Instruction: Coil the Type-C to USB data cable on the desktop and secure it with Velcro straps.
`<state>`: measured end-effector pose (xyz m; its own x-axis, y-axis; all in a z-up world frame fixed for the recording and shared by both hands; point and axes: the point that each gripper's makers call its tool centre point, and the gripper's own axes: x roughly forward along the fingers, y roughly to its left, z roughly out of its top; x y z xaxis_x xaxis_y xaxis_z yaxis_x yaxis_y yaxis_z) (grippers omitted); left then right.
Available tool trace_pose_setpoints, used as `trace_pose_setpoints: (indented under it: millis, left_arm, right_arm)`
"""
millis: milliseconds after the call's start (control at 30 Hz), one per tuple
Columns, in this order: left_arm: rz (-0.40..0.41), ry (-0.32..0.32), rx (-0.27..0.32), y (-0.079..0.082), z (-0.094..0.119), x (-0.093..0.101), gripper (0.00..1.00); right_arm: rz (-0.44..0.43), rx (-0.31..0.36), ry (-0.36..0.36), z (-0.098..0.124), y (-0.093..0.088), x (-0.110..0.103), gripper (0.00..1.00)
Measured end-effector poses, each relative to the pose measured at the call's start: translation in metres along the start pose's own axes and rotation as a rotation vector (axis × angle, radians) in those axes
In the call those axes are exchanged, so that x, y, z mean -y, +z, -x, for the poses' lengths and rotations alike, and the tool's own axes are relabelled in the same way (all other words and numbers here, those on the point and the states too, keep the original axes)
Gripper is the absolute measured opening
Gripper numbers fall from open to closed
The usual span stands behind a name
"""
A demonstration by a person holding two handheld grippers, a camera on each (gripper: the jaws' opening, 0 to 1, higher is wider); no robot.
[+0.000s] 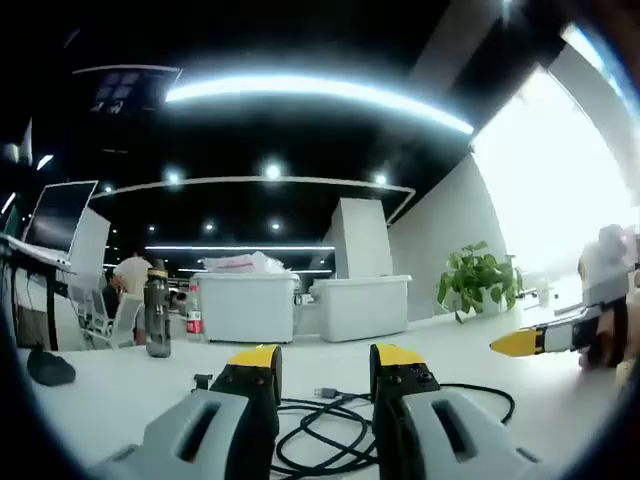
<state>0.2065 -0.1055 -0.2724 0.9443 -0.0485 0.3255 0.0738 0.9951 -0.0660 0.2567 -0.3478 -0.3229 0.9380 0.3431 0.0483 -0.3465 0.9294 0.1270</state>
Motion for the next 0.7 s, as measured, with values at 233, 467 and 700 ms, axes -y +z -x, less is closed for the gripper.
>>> trace_pose_setpoints:
  millis: [233, 467, 700]
  left_arm:
    - [-0.075, 0.021, -0.055, -0.011, 0.001, -0.014, 0.37]
    - [-0.047, -0.008, -0.034, -0.008, 0.004, -0.009, 0.37]
    - [-0.081, -0.020, -0.036, -0.010, 0.006, -0.001, 0.37]
  right_arm:
    - [-0.024, -0.011, 0.009, 0.000, -0.002, -0.002, 0.36]
    - [-0.001, 0.005, 0.022, 0.003, 0.002, -0.005, 0.36]
    - [0.059, 0.021, 0.008, 0.000, 0.004, -0.007, 0.36]
